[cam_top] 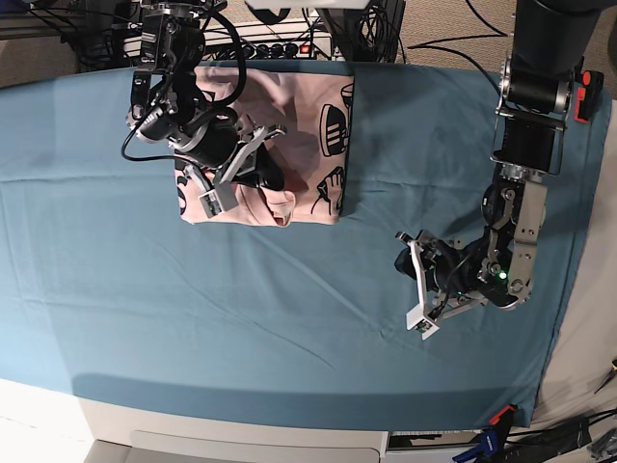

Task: Fold the T-shirt properly
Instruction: 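Fold the collar end over the stack with the right gripper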

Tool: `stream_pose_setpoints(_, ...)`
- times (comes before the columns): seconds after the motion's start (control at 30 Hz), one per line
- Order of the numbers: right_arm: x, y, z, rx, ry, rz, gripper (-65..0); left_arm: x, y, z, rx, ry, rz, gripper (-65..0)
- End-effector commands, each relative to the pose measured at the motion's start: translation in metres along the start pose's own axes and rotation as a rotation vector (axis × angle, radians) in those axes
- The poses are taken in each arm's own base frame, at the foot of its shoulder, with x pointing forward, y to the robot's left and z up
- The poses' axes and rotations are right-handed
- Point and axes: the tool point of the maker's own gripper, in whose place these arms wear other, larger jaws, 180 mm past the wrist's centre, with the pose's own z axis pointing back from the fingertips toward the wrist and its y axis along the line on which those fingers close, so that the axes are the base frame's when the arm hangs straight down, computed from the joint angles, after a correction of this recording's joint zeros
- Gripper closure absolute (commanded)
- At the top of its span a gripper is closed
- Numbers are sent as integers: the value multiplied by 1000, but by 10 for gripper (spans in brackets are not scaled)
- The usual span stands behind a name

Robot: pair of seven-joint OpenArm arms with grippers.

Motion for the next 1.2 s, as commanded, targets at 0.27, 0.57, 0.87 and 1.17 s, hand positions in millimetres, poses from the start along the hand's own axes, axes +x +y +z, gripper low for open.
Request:
stream_pose_setpoints(0.27, -4, -3, -13, 39, -18, -49, 0, 20, 6, 11, 15, -53, -20, -303)
stream_pose_setpoints(0.57, 14, 24, -10, 201, -77, -17, -331, 20, 6, 11, 15, -53, -20, -303)
stream_pose_setpoints(0.87, 56, 97, 51, 537, -183, 9, -342, 18, 5, 10, 13, -49, -18, -303)
stream_pose_setpoints(1.17, 67, 28, 114, 89, -293, 91, -341, -7, -7, -2, -24, -7, -4, -303)
